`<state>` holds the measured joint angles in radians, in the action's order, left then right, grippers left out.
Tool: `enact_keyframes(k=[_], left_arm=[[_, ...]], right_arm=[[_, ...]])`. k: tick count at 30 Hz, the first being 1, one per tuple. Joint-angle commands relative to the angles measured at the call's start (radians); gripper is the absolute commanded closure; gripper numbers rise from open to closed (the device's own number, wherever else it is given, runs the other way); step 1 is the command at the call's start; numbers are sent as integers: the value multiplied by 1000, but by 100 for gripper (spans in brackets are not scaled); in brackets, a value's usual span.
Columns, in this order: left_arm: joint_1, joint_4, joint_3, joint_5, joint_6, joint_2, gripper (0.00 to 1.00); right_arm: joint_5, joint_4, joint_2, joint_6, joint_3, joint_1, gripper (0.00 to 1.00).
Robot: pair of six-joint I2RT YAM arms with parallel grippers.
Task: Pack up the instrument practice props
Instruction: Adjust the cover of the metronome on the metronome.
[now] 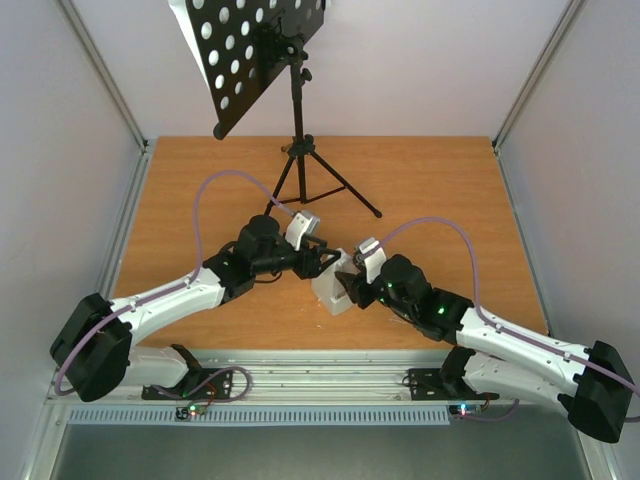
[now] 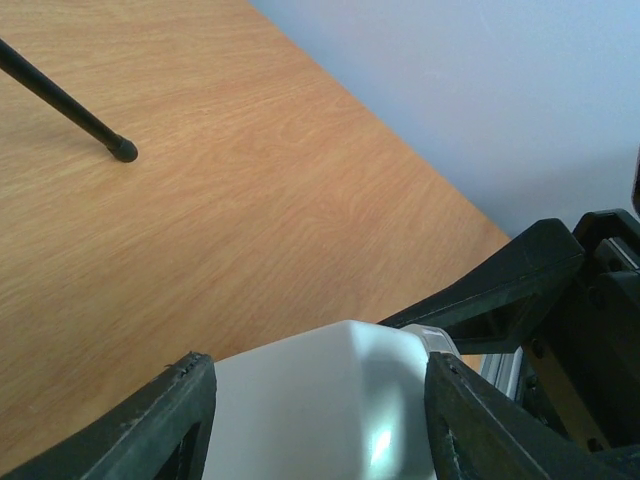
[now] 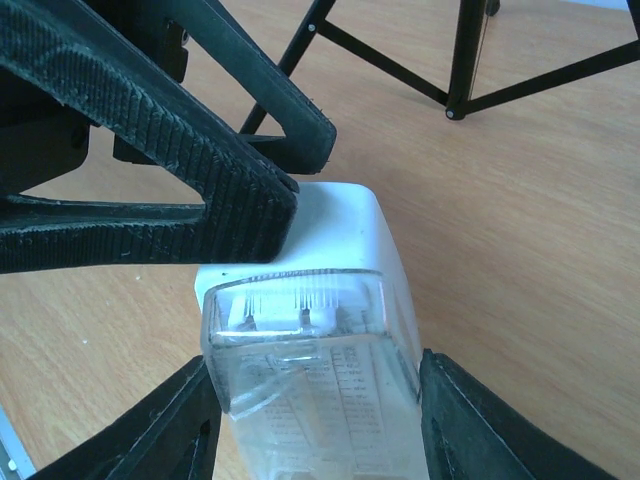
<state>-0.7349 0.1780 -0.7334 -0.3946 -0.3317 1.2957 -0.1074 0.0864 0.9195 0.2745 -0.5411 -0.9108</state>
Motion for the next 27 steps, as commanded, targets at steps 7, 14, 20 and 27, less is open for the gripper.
enact_keyframes(k=[7, 14, 20, 27], left_arm=[[3, -129, 54, 91, 43, 33, 43], [5, -129, 46, 77, 53, 21, 43], [4, -165, 10, 66, 80, -15, 41], [4, -209, -18, 63, 99, -36, 38]], right_arm=[[-19, -4, -90, 7, 46, -40, 46], [-28, 20, -115, -2, 65, -41, 46], [1, 19, -140, 8, 65, -43, 46], [-13, 10, -174, 60, 64, -45, 46]])
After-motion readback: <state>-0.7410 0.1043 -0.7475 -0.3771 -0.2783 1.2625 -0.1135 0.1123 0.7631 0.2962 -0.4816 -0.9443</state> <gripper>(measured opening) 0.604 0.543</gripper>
